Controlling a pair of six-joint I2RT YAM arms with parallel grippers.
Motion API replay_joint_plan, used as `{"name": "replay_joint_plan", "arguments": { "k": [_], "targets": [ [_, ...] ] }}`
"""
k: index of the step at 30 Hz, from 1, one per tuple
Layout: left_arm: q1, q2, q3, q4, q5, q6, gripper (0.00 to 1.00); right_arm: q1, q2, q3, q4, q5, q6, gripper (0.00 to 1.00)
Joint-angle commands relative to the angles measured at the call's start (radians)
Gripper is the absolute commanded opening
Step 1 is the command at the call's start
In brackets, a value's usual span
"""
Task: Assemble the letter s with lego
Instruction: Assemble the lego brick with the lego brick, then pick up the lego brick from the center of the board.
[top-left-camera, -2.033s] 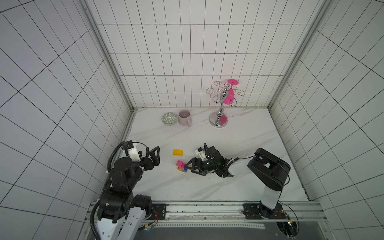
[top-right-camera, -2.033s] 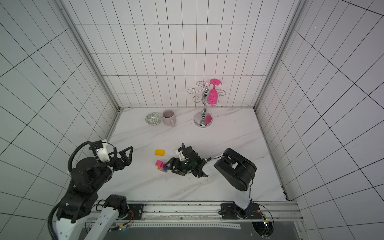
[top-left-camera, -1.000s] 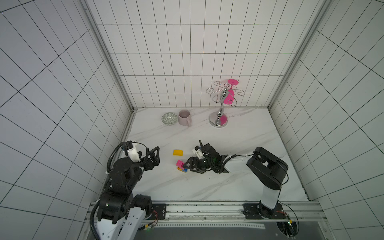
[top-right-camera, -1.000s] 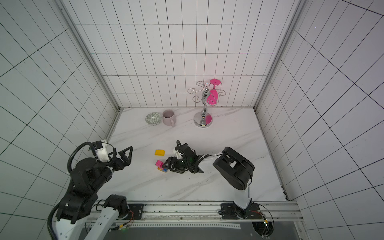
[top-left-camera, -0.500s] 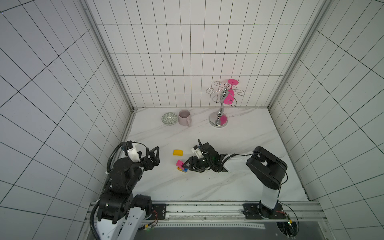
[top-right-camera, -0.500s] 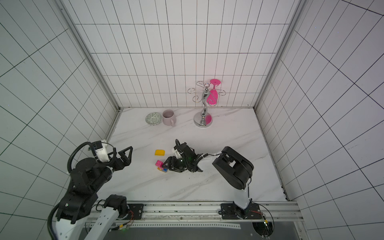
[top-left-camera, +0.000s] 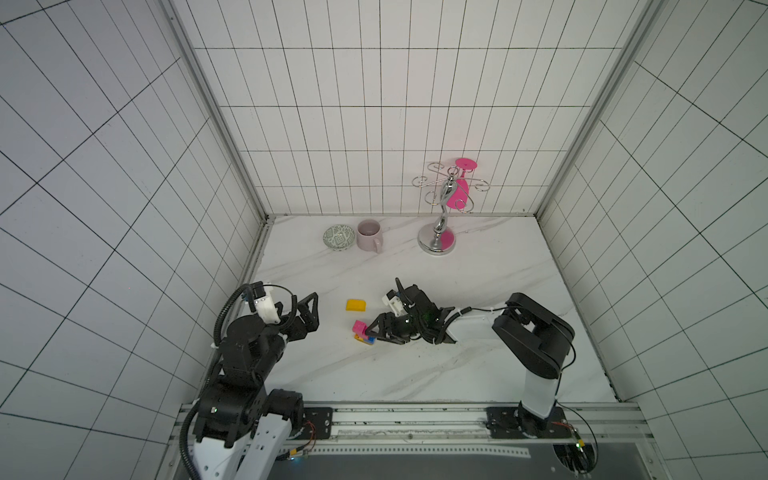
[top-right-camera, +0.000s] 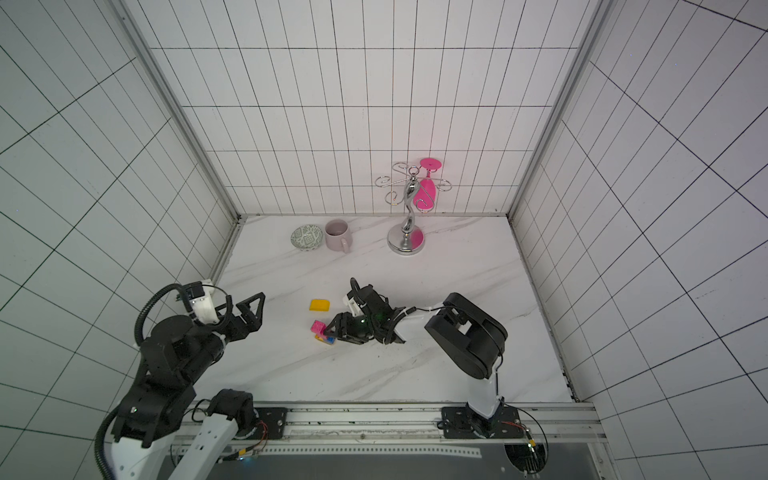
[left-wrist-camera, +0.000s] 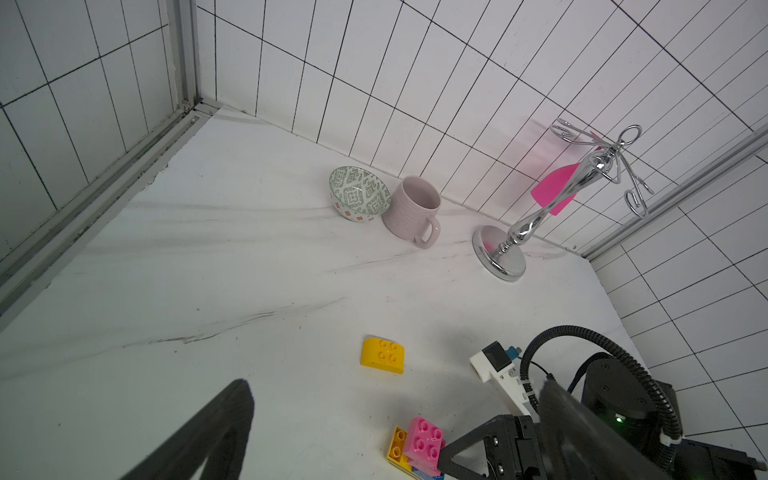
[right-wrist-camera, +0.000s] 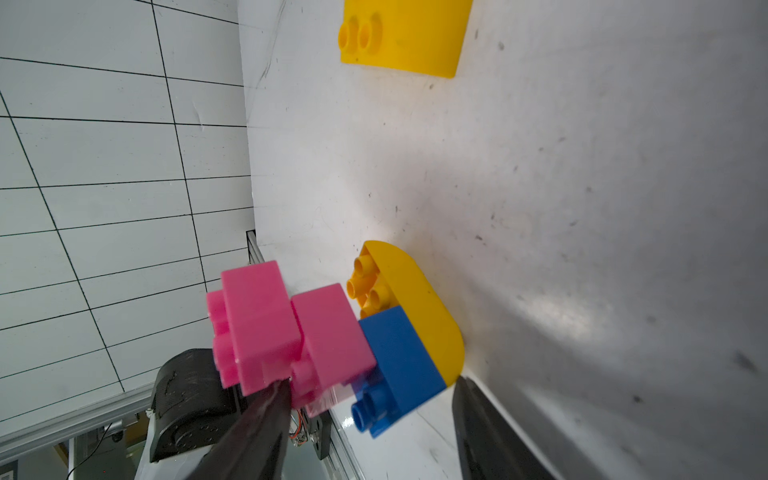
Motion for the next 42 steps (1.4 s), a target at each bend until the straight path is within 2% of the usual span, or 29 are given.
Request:
{"name": "replay_joint_plan", "arguments": {
  "k": [1,7,13,16,22,24,27,28,30,32,35,37,39,40,42],
  "targets": [
    [0.004,-0.013,-0.003,0.004,-0.013,0.006,0.99,0.003,0.034,0.005,-0.065,0.034,-0.006,0.61],
    [0.003,-0.012,-0.003,0.006,-0.012,0.007,0.99,-0.003,0.023,0.0,-0.065,0.036,-0.016,0.63],
    [0.003,-0.009,-0.003,0.005,-0.007,0.007,0.99,-0.011,-0.053,0.007,-0.075,0.047,-0.033,0.77],
    [0.004,-0.006,-0.002,0.007,-0.004,0.007,0.99,-0.015,-0.13,0.022,-0.149,0.063,-0.084,0.83],
    [0.002,0.066,0.016,0.018,0.07,0.023,0.99,-0.025,-0.318,0.126,-0.551,0.148,-0.395,0.93],
    [-0.003,0.113,0.042,0.004,0.037,0.029,0.99,-0.047,-0.351,0.18,-0.693,0.164,-0.498,0.93],
    [-0.011,0.237,0.102,-0.034,0.0,0.039,0.99,-0.095,-0.343,0.275,-0.848,0.115,-0.645,0.92],
    [-0.013,0.291,0.118,-0.045,-0.001,0.041,0.99,-0.103,-0.334,0.317,-0.903,0.134,-0.68,0.92],
    [-0.012,0.458,0.165,-0.074,0.051,0.067,0.97,-0.122,-0.313,0.418,-1.0,0.159,-0.734,0.92],
    [-0.014,0.635,0.232,-0.091,0.166,0.204,0.96,-0.133,-0.317,0.473,-1.031,0.159,-0.767,0.92],
    [-0.017,0.877,0.432,-0.245,0.188,0.491,0.94,-0.145,-0.366,0.474,-1.023,0.144,-0.833,0.93],
    [-0.04,0.994,0.534,-0.313,0.156,0.737,0.94,-0.15,-0.423,0.42,-0.977,0.15,-0.876,0.94],
    [-0.088,1.077,0.59,-0.337,0.146,0.903,0.96,-0.159,-0.484,0.356,-0.915,0.132,-0.908,0.94],
    [-0.105,1.121,0.61,-0.34,0.097,0.961,0.98,-0.163,-0.521,0.319,-0.882,0.123,-0.92,0.94],
    [-0.109,1.196,0.66,-0.326,-0.02,1.0,0.98,-0.168,-0.577,0.259,-0.837,0.097,-0.942,0.94]
  ]
}}
